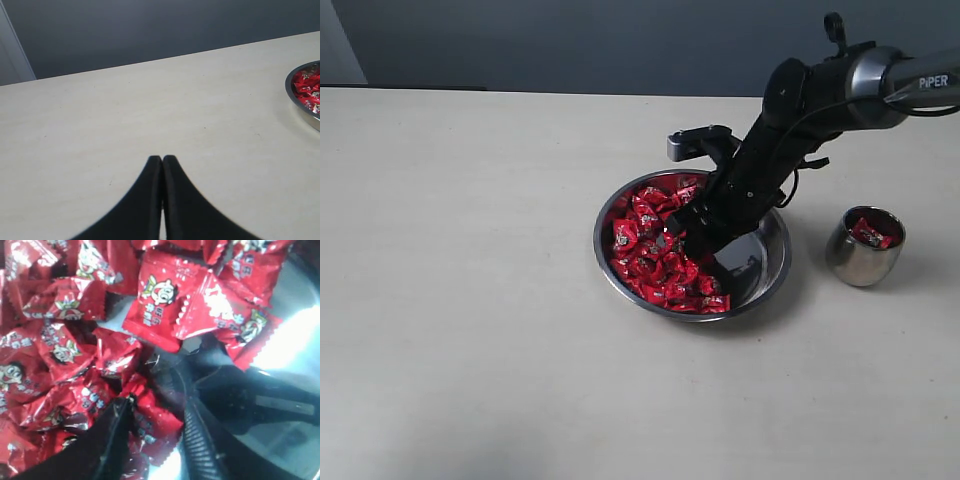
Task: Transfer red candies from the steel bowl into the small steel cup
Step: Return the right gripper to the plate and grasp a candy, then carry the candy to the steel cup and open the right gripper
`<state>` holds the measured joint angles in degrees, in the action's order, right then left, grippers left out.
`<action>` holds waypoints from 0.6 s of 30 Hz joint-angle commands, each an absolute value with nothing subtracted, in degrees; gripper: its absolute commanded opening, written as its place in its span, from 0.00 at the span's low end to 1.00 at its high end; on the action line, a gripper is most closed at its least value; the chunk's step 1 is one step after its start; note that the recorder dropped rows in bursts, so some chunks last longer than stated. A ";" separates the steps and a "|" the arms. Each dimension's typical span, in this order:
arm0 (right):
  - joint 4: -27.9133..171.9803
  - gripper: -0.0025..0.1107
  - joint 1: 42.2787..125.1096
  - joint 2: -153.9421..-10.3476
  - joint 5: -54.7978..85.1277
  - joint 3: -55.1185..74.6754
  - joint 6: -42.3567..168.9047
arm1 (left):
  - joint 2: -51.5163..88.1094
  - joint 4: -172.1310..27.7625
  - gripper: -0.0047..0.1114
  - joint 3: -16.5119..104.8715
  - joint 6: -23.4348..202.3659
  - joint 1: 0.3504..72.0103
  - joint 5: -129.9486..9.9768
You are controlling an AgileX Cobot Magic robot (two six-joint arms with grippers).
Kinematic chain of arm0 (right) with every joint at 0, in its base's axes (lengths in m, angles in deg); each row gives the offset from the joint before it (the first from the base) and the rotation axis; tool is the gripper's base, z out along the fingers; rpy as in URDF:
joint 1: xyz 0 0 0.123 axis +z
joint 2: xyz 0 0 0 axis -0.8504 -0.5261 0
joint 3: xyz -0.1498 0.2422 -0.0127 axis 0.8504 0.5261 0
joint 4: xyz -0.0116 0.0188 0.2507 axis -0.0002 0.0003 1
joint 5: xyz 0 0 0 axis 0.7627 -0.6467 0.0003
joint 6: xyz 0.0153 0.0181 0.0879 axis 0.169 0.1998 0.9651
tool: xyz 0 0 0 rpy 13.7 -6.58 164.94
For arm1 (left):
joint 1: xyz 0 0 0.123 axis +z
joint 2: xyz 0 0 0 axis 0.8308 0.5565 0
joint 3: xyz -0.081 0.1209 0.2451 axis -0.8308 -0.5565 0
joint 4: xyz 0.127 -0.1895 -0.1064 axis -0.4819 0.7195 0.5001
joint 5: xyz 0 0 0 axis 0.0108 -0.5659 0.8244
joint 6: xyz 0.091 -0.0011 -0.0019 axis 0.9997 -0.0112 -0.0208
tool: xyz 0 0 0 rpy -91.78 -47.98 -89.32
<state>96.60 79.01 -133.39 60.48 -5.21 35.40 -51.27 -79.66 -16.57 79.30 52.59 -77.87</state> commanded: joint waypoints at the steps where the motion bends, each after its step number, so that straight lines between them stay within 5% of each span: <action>1: 95.53 0.11 79.02 -133.87 60.44 -5.04 34.92 | -51.52 -79.76 0.04 -16.51 78.98 51.98 -77.57; 3: 95.53 0.02 79.02 -133.87 60.44 -5.04 34.92 | -51.52 -79.76 0.04 -16.51 78.98 51.98 -77.57; 10: 91.94 0.02 77.54 -127.71 61.00 -5.04 35.71 | -51.52 -79.76 0.04 -16.51 78.98 51.98 -77.57; 18: 90.43 0.02 66.11 -117.71 66.93 -5.04 38.82 | -51.52 -79.76 0.04 -16.51 78.98 51.98 -77.57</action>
